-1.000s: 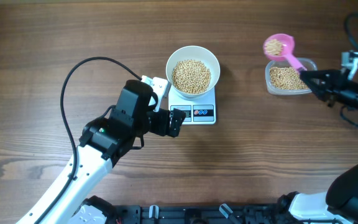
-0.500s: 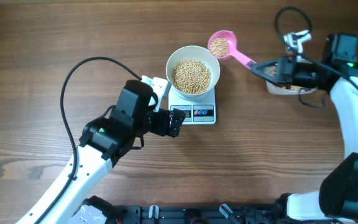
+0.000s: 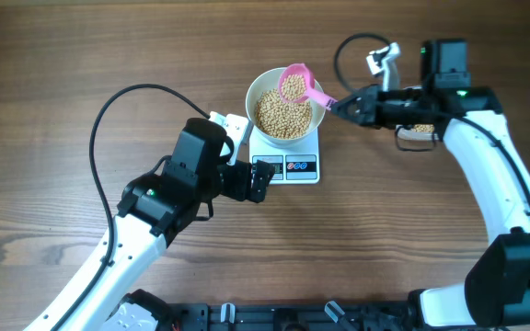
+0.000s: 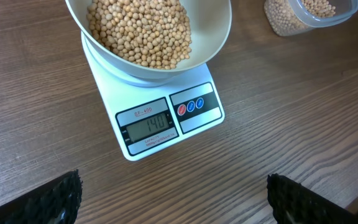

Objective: Scoop item into bowl and weigh 150g on scale
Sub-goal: 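Lift the filled scoop and carry it left over the bowl, then tilt the pink scoop with the right gripper to pour soybeans into the bowl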

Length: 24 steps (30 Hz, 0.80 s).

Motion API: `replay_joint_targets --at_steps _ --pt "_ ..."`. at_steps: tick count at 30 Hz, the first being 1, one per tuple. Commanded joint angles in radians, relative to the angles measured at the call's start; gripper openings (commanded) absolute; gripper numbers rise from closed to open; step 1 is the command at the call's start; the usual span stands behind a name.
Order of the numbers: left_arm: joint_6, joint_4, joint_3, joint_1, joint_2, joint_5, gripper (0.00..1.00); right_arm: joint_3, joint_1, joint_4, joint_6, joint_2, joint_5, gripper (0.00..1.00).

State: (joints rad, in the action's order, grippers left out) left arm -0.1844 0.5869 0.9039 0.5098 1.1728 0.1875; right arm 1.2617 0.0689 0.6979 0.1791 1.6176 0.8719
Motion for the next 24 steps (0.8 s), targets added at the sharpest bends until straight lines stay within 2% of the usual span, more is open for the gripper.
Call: replay_joint_targets --at_steps 1,7,24 --pt "0.019 0.000 -0.001 0.004 0.002 -0.006 1.00 0.048 0.046 -0.031 -0.005 -0.039 -0.187 0.04" --pt "0.019 0.000 -0.001 0.004 0.002 -0.006 1.00 0.049 0.068 -0.087 -0.010 -0.047 -0.195 0.04" --pt "0.019 0.000 -0.001 0.004 0.002 -0.006 1.00 0.049 0.068 -0.085 -0.290 -0.064 -0.200 0.04"
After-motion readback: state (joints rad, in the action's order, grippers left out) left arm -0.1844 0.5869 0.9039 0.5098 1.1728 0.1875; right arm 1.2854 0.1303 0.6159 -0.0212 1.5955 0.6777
